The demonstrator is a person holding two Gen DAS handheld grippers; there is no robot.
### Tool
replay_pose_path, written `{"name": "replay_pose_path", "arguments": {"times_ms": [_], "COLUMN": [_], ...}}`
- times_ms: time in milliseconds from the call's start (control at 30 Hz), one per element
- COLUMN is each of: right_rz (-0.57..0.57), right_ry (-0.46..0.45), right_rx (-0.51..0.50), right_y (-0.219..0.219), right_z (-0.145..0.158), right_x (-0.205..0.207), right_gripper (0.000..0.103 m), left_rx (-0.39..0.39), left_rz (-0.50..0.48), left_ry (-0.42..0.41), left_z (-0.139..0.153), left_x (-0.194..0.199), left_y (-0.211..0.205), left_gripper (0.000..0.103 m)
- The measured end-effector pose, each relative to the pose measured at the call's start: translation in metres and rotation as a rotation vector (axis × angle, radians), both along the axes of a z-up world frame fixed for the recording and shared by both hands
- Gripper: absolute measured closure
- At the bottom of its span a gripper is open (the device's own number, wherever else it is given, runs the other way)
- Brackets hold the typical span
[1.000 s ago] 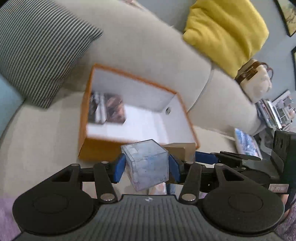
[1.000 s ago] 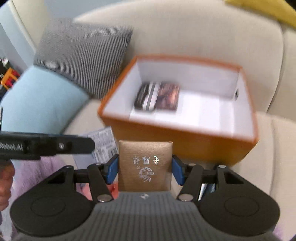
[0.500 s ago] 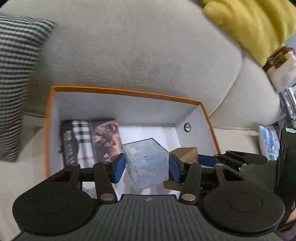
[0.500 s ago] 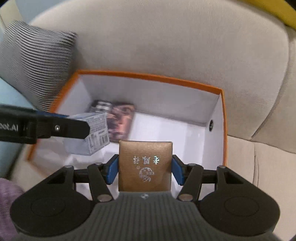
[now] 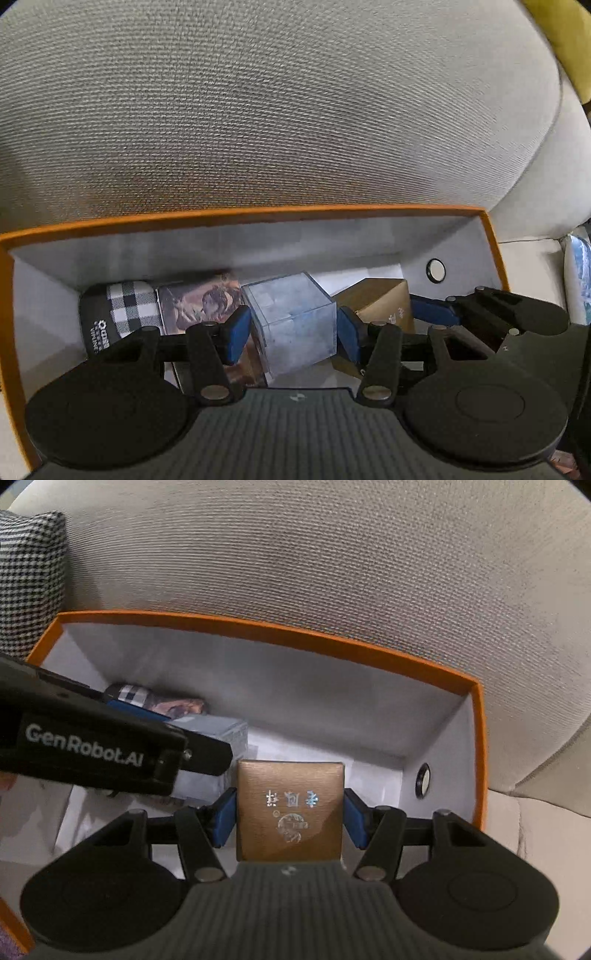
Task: Organize rigid objects
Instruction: 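Lower the clear cube with the left tool while the right lowers the brown cube, then open both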
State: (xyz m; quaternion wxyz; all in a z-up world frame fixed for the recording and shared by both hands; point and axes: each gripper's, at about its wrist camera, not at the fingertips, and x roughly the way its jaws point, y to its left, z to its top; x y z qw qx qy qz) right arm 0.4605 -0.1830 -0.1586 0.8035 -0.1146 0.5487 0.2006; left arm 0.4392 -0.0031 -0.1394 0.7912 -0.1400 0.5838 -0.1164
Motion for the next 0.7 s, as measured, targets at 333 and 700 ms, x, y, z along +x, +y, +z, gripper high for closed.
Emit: {"name": "replay_pose_path", "arguments": {"times_ms": [333, 700], "right_rz": [0.029, 0.246], "right_ry": [-0.005, 0.011], "right_rx": [0.022, -0.047], "right_y": [0.0, 0.011], "right_z": [-0.005, 0.001], "right_x": [-0.002, -0.026], "right_gripper": [0.041, 0.04], "left_rx": [-0.037, -0.035], "left_rz": [-0.005, 0.027], "left_ry": [-0.035, -0.053], "left_z": [0.003, -0.002], "left_x": [0.003, -0.015], "left_y": [0.008, 0.025], "left_gripper": [0.036, 0.071]}}
